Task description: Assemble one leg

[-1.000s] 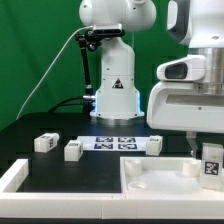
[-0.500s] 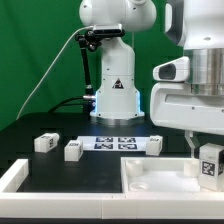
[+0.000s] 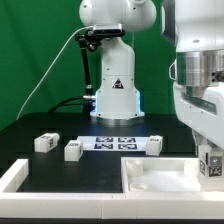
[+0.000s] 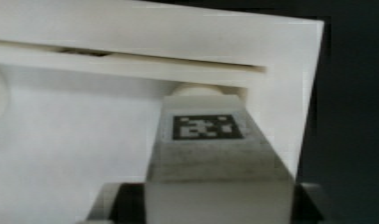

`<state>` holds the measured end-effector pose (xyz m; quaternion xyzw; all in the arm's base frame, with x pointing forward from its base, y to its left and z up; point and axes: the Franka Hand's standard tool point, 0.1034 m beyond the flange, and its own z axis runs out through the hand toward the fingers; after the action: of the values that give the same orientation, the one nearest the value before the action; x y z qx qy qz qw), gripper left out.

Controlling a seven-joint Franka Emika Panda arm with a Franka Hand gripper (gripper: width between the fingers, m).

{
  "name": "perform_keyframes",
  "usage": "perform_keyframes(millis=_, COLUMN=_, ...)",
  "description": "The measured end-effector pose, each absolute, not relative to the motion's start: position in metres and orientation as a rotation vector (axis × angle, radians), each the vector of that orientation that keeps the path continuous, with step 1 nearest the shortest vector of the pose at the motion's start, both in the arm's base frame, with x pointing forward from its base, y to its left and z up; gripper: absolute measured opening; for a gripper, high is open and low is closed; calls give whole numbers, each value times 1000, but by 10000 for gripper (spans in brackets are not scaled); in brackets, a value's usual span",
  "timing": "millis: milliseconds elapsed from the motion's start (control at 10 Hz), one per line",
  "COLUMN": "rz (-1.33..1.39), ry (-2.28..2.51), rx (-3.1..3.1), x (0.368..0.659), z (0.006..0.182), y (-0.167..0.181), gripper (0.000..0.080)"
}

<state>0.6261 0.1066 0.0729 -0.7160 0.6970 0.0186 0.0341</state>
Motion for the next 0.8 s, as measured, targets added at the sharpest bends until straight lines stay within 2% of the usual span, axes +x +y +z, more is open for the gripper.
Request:
perform_keyframes(millis=500, rz=98, ry=2512, rx=-1764, x=625, z=73, y=109, gripper=291)
perform_keyframes(millis=700, rz=100, ry=2494, rx=-1786, x=625, z=73, y=111, gripper=299)
perform_keyframes(millis=800, rz=98, ry=2465, rx=-1825, x=625, z=73, y=111, gripper=487)
